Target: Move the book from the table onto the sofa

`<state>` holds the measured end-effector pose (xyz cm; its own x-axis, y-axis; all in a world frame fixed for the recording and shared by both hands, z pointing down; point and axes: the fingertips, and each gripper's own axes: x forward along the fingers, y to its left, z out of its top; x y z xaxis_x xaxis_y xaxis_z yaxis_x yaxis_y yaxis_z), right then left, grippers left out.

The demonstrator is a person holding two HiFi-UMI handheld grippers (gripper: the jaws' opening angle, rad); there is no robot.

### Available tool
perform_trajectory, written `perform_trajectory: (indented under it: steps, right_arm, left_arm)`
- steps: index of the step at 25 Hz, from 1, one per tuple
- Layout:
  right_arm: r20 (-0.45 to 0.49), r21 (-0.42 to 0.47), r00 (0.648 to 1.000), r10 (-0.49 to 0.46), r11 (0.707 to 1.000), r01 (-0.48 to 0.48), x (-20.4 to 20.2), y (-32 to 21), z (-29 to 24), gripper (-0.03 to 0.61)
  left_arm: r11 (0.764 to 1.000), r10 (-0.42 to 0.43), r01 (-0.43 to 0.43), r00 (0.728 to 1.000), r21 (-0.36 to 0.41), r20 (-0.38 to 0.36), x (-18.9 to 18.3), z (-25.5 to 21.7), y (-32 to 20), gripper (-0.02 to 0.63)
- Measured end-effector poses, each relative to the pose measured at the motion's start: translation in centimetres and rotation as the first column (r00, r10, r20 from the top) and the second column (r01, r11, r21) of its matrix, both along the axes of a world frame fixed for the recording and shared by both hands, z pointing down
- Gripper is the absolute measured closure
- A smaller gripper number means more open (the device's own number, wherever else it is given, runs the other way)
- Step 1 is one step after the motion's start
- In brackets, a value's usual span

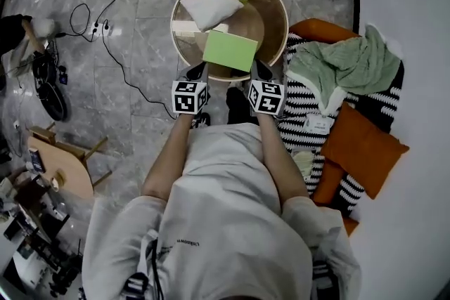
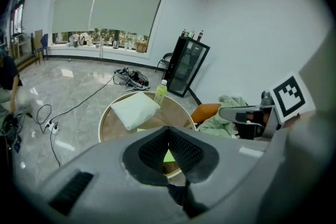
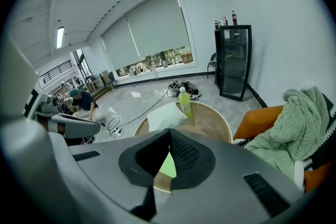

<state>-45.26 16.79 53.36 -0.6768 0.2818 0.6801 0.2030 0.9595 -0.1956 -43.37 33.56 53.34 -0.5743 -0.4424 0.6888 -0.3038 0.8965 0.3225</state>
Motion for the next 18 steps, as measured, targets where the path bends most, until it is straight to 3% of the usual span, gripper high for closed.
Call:
perform_trajectory:
  steps: [11, 18]
  right_arm:
    - [-0.079, 0.000, 0.990, -0.115, 0.993, 0.115, -4.9, -2.0, 2.7, 0.571]
    - [-0.069, -0.033, 0.997, -0.042, 0.999, 0.040, -6.2, -4.5, 3.0, 0.572]
  left_arm:
    - [0.998, -0.052, 0.048, 0.995, -0.037, -0.087, -2.1, 2.3, -2.5, 0.604]
    - [0.993, 0.020, -0.029, 0.996, -0.112, -0.084, -3.0, 2.7, -4.1, 0.604]
